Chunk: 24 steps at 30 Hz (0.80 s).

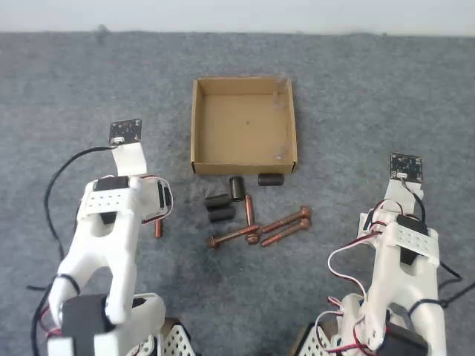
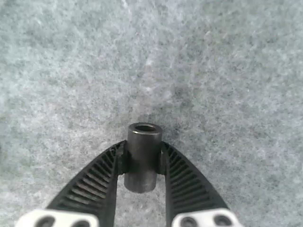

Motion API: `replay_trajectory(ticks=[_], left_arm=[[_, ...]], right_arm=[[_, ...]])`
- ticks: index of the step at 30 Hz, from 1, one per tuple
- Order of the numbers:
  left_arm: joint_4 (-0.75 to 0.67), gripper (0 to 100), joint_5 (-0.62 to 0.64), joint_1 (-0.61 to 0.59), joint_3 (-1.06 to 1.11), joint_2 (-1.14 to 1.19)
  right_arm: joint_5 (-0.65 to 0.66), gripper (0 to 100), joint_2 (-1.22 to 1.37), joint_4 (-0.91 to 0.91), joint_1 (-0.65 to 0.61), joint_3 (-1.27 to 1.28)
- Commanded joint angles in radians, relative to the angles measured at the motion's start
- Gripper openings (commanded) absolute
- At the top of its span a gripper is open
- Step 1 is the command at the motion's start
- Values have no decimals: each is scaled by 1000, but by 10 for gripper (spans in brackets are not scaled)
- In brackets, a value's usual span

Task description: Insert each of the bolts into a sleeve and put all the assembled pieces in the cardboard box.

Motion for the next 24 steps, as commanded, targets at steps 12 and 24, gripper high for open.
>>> replay_trajectory(ticks=[12,24], left_arm=[[118,98,8,41,-409,416],[117,10,11,55,-397,423]], right_arm=[[17,7,-8,-4,-16,-35],[17,7,-8,-4,-16,-35]])
